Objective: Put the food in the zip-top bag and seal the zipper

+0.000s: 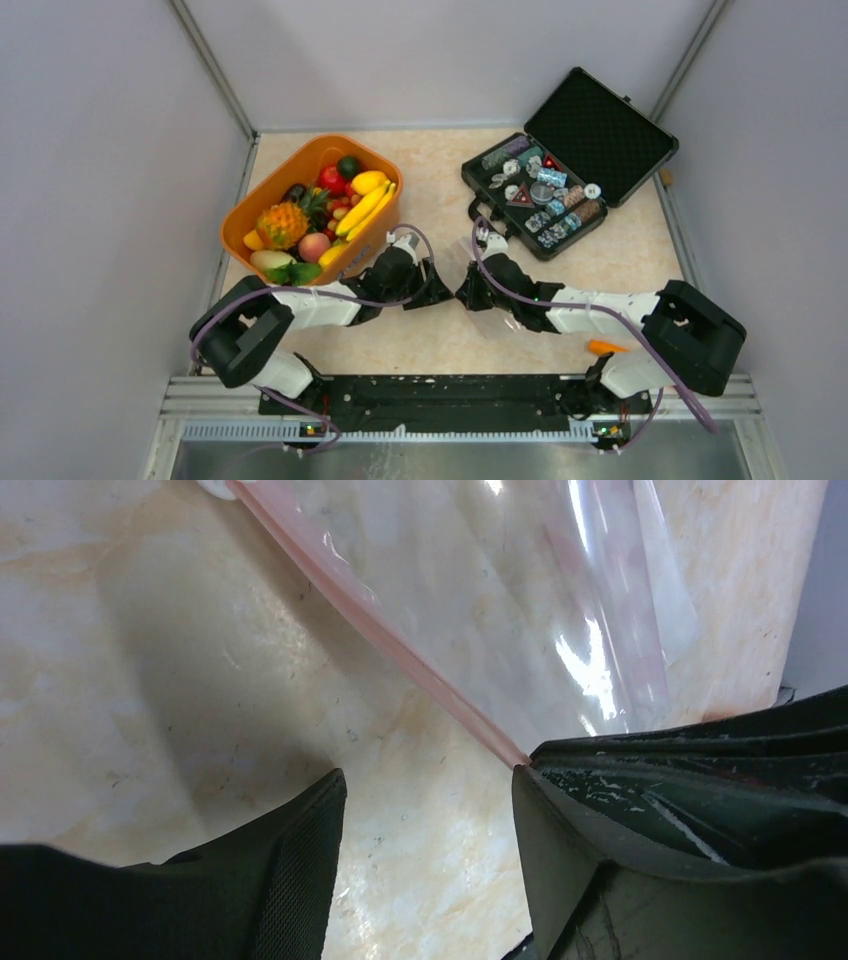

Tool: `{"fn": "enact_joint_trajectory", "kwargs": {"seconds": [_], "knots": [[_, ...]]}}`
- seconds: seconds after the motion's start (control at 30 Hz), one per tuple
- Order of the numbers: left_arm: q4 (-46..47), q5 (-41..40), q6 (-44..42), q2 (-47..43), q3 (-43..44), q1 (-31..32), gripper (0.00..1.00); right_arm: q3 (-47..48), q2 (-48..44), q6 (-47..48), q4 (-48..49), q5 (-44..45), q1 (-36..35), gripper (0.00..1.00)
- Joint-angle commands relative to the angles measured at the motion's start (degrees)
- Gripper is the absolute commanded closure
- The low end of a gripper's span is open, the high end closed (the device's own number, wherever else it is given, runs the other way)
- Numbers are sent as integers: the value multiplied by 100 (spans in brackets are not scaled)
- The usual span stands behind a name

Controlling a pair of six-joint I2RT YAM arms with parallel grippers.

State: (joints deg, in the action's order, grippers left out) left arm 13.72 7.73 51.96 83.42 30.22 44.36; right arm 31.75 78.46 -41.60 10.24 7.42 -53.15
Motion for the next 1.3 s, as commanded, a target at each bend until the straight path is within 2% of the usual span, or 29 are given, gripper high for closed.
{"fn": "enact_joint_trajectory", "kwargs": {"seconds": [0.0,0.17,0.4,0.53,0.6,0.67,0.73,0.83,1.07,1.27], "knots": [[728,-47,208,192,32,29,38,-62,-143,-50,224,14,-38,100],[1021,-18,304,261,-66,29,39,-103,-155,-63,266,0,-46,100],[905,27,270,400,-16,29,47,-104,-189,-114,282,18,-39,100],[936,-60,288,206,-182,38,46,-15,-192,-83,182,91,-45,100],[822,-152,254,41,-212,38,41,57,-138,47,69,74,-44,100],[652,-318,183,-250,-226,38,39,66,-100,174,21,32,-64,86],[378,-651,122,-618,-259,48,38,91,-65,308,-71,78,-124,68],[-43,-1244,19,-1242,-371,57,33,215,41,614,-221,182,-348,50],[-711,-1756,-48,-1927,-415,62,30,1168,965,1021,-1322,1249,-922,43],[-906,-2084,18,-2444,-619,57,30,1333,1240,931,-1669,1803,-1013,44]]}}
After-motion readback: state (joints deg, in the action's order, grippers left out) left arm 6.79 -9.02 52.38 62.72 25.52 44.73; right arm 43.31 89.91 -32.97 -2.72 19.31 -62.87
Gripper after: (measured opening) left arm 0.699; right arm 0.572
